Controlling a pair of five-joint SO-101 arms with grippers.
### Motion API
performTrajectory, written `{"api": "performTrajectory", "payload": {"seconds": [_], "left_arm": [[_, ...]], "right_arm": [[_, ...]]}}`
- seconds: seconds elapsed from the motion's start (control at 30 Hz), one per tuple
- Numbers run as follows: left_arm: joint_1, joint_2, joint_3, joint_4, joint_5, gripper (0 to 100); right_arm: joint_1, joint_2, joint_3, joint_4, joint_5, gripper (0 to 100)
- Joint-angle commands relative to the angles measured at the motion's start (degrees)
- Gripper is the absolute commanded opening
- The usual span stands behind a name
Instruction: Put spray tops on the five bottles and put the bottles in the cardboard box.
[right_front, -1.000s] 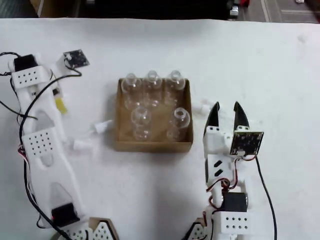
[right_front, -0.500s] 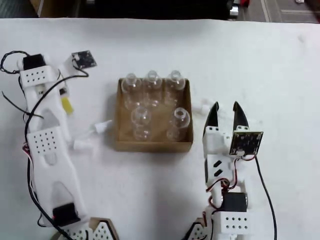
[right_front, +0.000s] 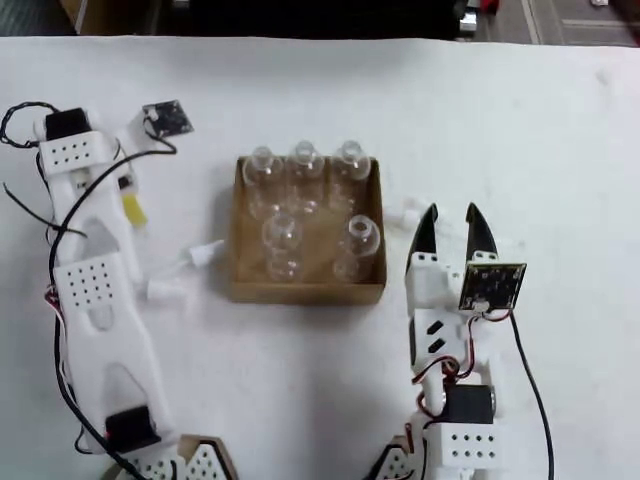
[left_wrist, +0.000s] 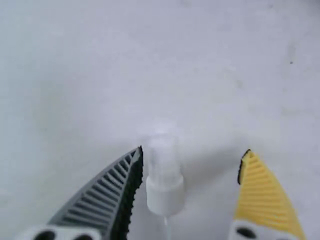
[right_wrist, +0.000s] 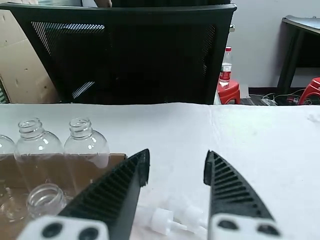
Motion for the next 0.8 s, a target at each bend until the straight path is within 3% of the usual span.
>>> {"api": "performTrajectory", "payload": {"seconds": [0.0, 0.47, 0.77], "left_arm": [[-2.2, -1.0, -2.0, -2.4, 0.7, 29], [-1.4, 3.4, -2.5, -2.0, 0.7, 29], [-1.4, 2.9, -2.6, -0.4, 0.8, 4]], "right_arm": [[-0.1, 0.2, 0.4, 0.2, 0.9, 15.7], [-0.2, 0.2, 0.4, 0.2, 0.9, 15.6], [-0.2, 0.2, 0.4, 0.2, 0.9, 15.6]]}}
